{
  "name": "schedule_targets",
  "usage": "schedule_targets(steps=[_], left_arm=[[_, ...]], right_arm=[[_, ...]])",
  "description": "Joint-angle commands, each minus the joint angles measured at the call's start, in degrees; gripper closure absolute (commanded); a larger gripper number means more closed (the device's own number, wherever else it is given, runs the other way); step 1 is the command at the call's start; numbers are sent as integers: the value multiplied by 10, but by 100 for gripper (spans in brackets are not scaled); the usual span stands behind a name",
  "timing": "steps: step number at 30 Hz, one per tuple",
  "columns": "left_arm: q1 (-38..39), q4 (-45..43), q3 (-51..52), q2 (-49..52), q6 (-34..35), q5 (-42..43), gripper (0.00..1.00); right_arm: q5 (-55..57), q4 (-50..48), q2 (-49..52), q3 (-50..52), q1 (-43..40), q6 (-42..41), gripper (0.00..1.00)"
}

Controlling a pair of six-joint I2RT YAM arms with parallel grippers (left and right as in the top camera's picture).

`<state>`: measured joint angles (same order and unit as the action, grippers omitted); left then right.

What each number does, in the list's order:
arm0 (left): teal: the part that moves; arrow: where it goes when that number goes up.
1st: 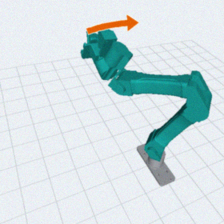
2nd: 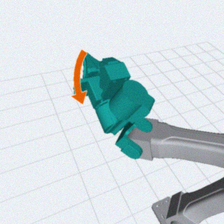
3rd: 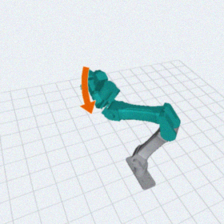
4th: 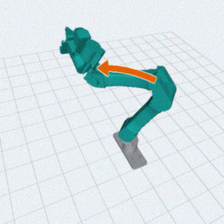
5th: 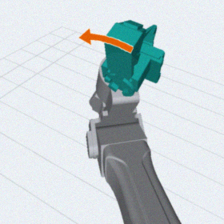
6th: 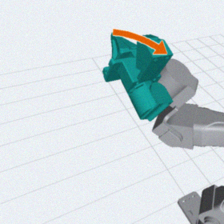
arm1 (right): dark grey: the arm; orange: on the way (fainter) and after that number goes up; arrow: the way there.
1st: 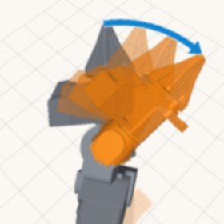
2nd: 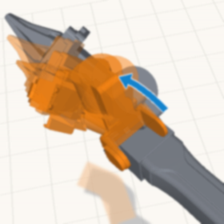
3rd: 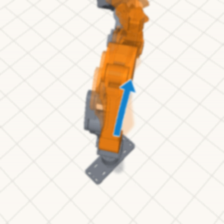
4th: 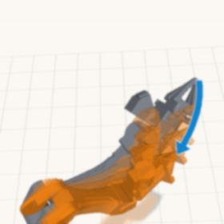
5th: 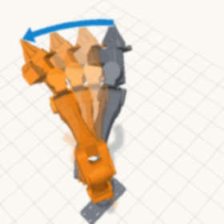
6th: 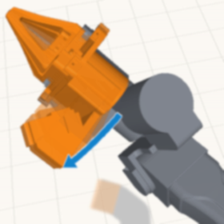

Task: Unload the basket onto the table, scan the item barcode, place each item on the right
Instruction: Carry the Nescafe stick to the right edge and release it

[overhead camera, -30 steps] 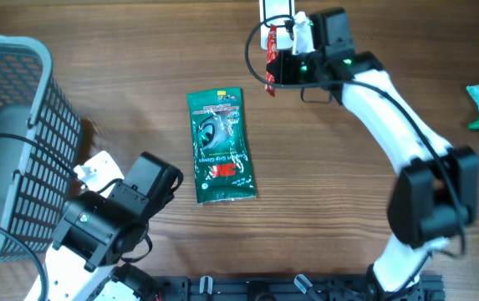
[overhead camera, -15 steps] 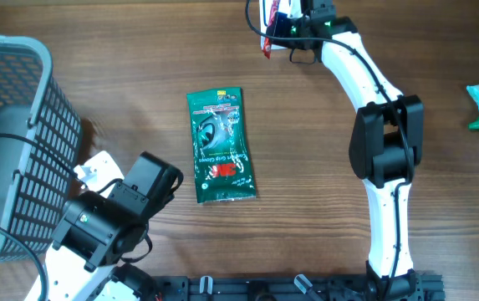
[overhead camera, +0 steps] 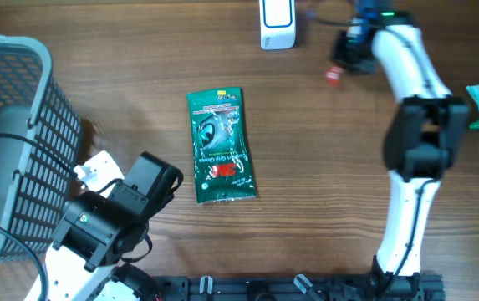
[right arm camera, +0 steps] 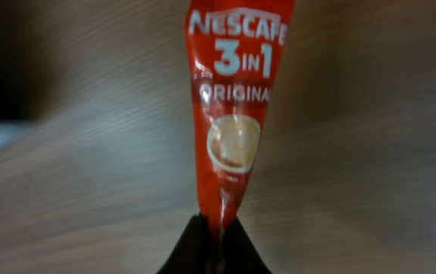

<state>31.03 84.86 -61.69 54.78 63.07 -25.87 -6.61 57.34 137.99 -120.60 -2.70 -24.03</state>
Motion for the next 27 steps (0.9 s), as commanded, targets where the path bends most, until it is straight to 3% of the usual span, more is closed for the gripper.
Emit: schedule_targets(steps=[1, 4, 5, 6, 9, 12, 16, 20, 24, 27], left_arm=[[-1, 1, -2, -2, -1, -6, 0], [-1, 1, -2, -2, -1, -6, 0], [-1, 1, -2, -2, -1, -6, 0], [-1, 1, -2, -2, -1, -6, 0], [-1, 1, -2, -2, -1, -6, 0], [-1, 1, -2, -2, -1, -6, 0], [-1, 1, -2, -2, -1, -6, 0], [-1, 1, -2, -2, -1, -6, 0], [-1, 1, -2, -2, -1, -6, 0], [-1, 1, -2, -2, -1, -6, 0]], right_arm=[[156, 52, -31, 2, -96, 3, 95], [211, 73, -29, 11, -164, 22, 91], [216, 78, -29, 11, -178, 20, 61], [226, 81, -29, 11, -191, 7, 46], [242, 102, -30, 7, -224, -45, 43], [242, 116, -38, 7, -227, -45, 32], [178, 128, -67, 7, -188, -43, 31], [-2, 139, -94, 7, -96, 42, 25], [-183, 148, -92, 29, 10, 130, 0], [-207, 116, -91, 84, 114, 133, 0]])
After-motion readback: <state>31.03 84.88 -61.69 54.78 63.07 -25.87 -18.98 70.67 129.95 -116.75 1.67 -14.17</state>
